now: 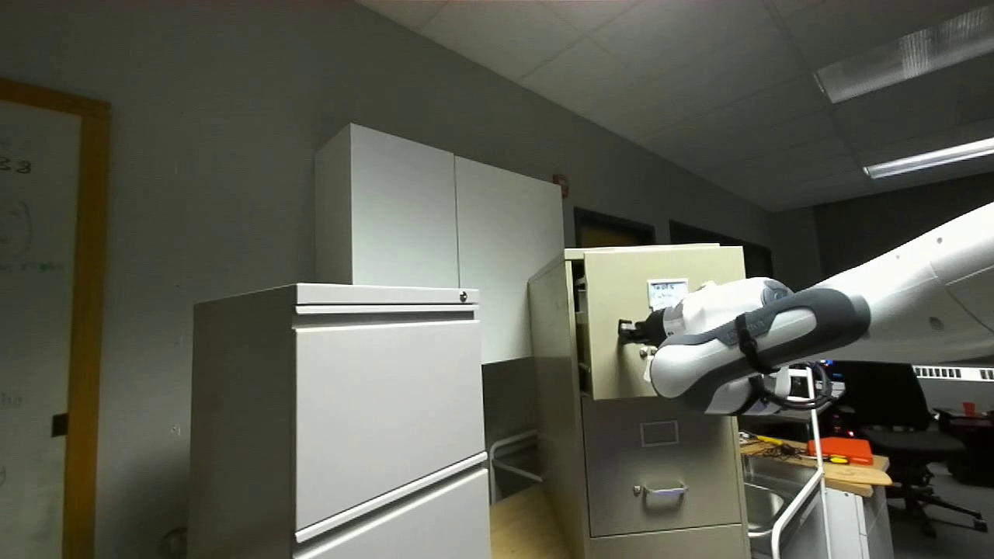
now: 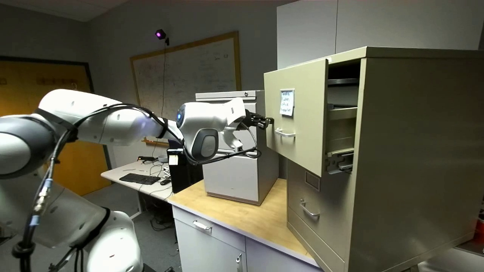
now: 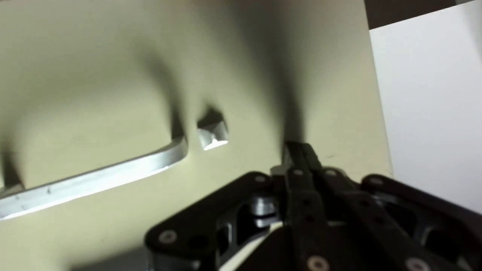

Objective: Close the top drawer on the right

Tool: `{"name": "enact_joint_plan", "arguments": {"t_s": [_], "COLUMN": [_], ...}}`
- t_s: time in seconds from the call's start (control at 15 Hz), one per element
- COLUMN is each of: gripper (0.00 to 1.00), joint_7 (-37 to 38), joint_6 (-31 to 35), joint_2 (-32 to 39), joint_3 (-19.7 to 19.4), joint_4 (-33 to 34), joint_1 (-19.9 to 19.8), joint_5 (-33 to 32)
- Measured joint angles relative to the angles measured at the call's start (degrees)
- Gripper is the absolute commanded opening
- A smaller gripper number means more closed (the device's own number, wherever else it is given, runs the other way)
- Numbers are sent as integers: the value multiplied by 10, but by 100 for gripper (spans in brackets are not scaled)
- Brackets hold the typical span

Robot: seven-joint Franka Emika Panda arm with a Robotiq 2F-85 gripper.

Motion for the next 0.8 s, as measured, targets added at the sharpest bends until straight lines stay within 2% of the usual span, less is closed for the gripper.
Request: {"name": "enact_joint_plan", "arguments": {"t_s": [0.13, 0.27, 0.8], "gripper": [0, 0, 0], "joint_7": [0, 0, 0], "joint_6": [41, 32, 31], "joint_2": [35, 54, 80], "joint_3": [38, 93, 343], "joint_4": [7, 29, 89], "joint_1": [-28, -79, -341], "joint_5": [6, 21, 94]}}
